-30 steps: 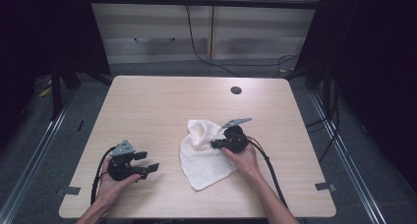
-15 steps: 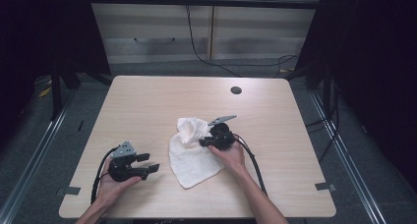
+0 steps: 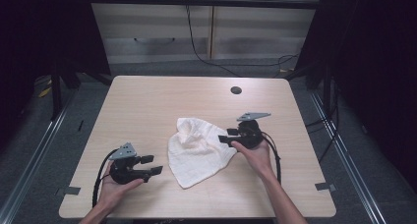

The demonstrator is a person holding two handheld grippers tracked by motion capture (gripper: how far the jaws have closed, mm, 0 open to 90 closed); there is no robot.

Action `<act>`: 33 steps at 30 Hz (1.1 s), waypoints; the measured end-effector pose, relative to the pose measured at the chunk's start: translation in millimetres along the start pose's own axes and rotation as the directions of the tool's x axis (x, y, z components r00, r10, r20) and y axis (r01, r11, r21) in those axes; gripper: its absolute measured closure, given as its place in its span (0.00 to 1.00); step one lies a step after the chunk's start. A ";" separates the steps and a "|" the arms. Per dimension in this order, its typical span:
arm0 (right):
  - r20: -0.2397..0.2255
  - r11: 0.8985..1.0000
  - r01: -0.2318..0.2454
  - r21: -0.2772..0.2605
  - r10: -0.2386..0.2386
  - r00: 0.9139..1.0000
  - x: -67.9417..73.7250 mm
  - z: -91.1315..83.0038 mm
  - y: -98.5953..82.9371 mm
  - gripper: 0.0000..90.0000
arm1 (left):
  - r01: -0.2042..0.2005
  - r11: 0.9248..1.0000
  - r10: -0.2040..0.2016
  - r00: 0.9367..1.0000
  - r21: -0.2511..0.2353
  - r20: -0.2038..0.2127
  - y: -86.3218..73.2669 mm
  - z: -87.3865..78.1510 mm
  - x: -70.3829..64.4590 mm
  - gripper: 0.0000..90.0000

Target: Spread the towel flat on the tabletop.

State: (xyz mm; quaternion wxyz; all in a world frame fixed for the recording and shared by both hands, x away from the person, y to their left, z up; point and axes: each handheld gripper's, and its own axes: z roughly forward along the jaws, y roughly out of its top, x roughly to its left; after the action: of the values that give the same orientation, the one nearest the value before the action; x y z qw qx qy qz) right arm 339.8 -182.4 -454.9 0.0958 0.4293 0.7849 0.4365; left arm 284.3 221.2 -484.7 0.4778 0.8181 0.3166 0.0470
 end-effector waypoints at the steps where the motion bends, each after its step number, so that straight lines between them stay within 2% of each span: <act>1: 0.000 1.000 0.000 0.000 0.000 1.000 0.0 0.0 0.0 0.54 | -0.014 1.000 0.014 1.000 0.006 0.010 1.6 1.4 -3.0 0.44; 3: 0.014 1.000 -0.014 -0.017 0.015 1.000 -9.1 -19.0 -8.7 0.54 | -0.040 0.999 0.039 0.998 0.020 0.042 8.9 9.5 -11.9 0.45; 4: 0.014 1.000 -0.014 -0.017 0.015 1.000 -9.1 -19.0 -8.7 0.54 | -0.040 0.999 0.039 0.998 0.020 0.042 8.9 9.5 -11.9 0.47; 5: 0.017 1.000 -0.017 -0.018 0.017 1.000 -11.4 -24.5 -11.2 0.54 | -0.058 0.998 0.056 0.997 0.032 0.051 11.7 12.3 -14.9 0.47; 6: 0.032 1.000 -0.016 -0.017 0.016 0.999 -13.9 -33.7 -15.9 0.54 | -0.075 0.996 0.072 0.996 0.042 0.055 14.1 15.2 -18.4 0.51; 8: 0.034 1.000 -0.018 -0.013 0.019 0.999 -14.6 -37.3 -18.1 0.54 | -0.106 0.992 0.101 0.992 0.073 0.069 17.5 21.5 -24.4 0.53; 9: 0.038 1.000 -0.013 -0.013 0.014 0.999 -15.6 -42.7 -22.2 0.54 | -0.127 0.988 0.120 0.990 0.089 0.079 21.7 28.0 -28.2 0.58; 10: 0.039 1.000 -0.015 -0.012 0.016 0.999 -16.0 -44.4 -24.1 0.54 | -0.128 0.988 0.120 0.989 0.091 0.090 23.2 30.5 -29.4 0.60; 12: 0.039 1.000 -0.015 -0.015 0.016 0.999 -16.6 -46.1 -27.7 0.54 | -0.141 0.986 0.134 0.988 0.086 0.080 26.1 34.3 -30.1 0.69; 14: 0.039 1.000 -0.019 -0.012 0.019 0.999 -16.4 -46.2 -28.9 0.54 | -0.127 0.989 0.121 0.990 0.078 0.078 26.9 37.0 -30.5 0.71; 15: 0.043 1.000 -0.018 -0.012 0.018 0.999 -16.4 -45.6 -29.8 0.54 | -0.123 0.989 0.115 0.989 0.080 0.097 27.2 40.4 -30.5 0.71; 17: 0.051 1.000 -0.008 -0.006 0.009 0.999 -16.3 -43.7 -29.9 0.54 | -0.144 0.984 0.132 0.984 0.102 0.116 24.5 46.6 -33.5 0.74; 22: 0.041 1.000 -0.011 -0.007 0.012 0.999 -17.0 -41.0 -32.1 0.54 | -0.161 0.977 0.137 0.977 0.138 0.165 15.7 56.0 -38.7 0.70; 24: 0.044 1.000 -0.015 -0.004 0.015 0.999 -17.3 -40.6 -34.2 0.53 | -0.176 0.974 0.152 0.975 0.142 0.163 13.8 56.9 -41.6 0.69; 25: 0.043 1.000 -0.019 -0.003 0.019 0.999 -17.6 -40.5 -35.2 0.53 | -0.176 0.974 0.150 0.973 0.143 0.176 13.2 58.2 -42.6 0.68; 27: 0.038 1.000 -0.024 0.002 0.024 0.999 -18.6 -40.0 -36.8 0.53 | -0.192 0.968 0.162 0.970 0.163 0.184 12.4 62.0 -45.4 0.67; 28: 0.031 0.999 -0.036 0.004 0.036 0.999 -20.3 -39.4 -37.9 0.53 | -0.189 0.968 0.158 0.969 0.162 0.191 11.6 64.0 -47.1 0.68; 31: 0.031 0.999 -0.034 0.003 0.034 0.999 -21.4 -39.3 -38.2 0.53 | -0.211 0.963 0.173 0.960 0.166 0.219 10.3 65.4 -52.1 0.70; 33: 0.033 0.999 -0.038 0.001 0.038 0.999 -21.8 -39.8 -38.1 0.52 | -0.221 0.959 0.179 0.957 0.177 0.228 9.0 65.9 -54.7 0.70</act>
State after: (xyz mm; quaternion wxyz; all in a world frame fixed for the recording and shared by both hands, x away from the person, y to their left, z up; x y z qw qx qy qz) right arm 309.8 -232.5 -465.1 0.1003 0.4513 0.7752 0.4304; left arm 270.1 137.7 -500.5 0.4163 0.8903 0.1828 -0.0232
